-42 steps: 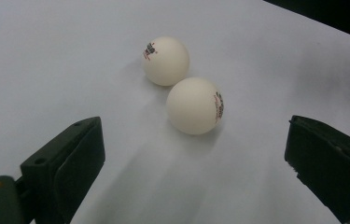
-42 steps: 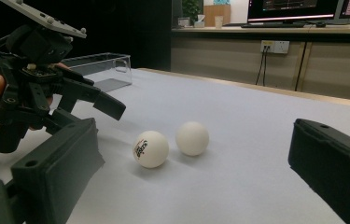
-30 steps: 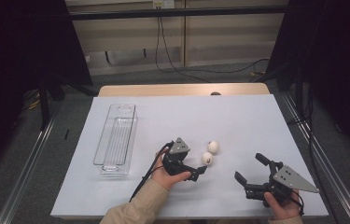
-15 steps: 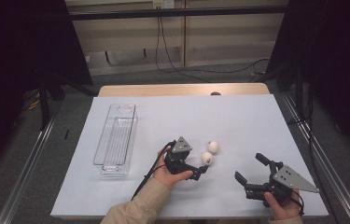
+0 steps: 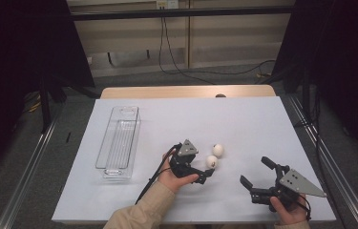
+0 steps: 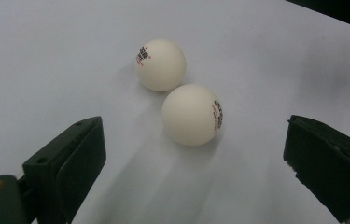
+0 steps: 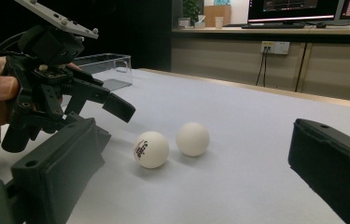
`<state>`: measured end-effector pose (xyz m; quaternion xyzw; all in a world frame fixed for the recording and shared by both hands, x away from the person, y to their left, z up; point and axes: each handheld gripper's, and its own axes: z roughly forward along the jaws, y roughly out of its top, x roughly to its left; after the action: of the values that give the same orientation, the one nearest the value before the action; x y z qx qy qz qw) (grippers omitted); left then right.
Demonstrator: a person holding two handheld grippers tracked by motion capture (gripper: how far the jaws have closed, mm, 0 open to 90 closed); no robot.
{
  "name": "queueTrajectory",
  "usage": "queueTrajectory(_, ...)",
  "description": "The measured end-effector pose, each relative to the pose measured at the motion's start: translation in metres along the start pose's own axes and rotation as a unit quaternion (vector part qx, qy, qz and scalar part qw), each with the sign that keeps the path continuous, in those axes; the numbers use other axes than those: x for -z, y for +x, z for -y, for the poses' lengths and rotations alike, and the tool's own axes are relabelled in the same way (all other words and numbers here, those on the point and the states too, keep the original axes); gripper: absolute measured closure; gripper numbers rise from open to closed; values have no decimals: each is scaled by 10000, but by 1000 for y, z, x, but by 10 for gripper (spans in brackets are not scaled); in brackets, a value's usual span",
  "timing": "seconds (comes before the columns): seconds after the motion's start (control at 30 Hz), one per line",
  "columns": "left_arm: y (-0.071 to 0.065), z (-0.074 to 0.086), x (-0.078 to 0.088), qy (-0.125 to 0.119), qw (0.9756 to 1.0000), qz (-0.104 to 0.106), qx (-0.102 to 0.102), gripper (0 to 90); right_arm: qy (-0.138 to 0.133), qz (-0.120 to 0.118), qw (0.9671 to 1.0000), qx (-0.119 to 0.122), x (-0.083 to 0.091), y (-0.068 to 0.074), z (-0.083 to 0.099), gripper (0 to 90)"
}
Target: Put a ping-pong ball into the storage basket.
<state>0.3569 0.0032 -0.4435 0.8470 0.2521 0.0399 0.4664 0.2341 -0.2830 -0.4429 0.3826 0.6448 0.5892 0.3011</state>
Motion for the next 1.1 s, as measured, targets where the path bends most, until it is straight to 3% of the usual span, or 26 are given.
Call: queueTrajectory(1.1,1,-2,-9,105,9999,-53,-7,71,4,-5,10000,7,0,0,0,13)
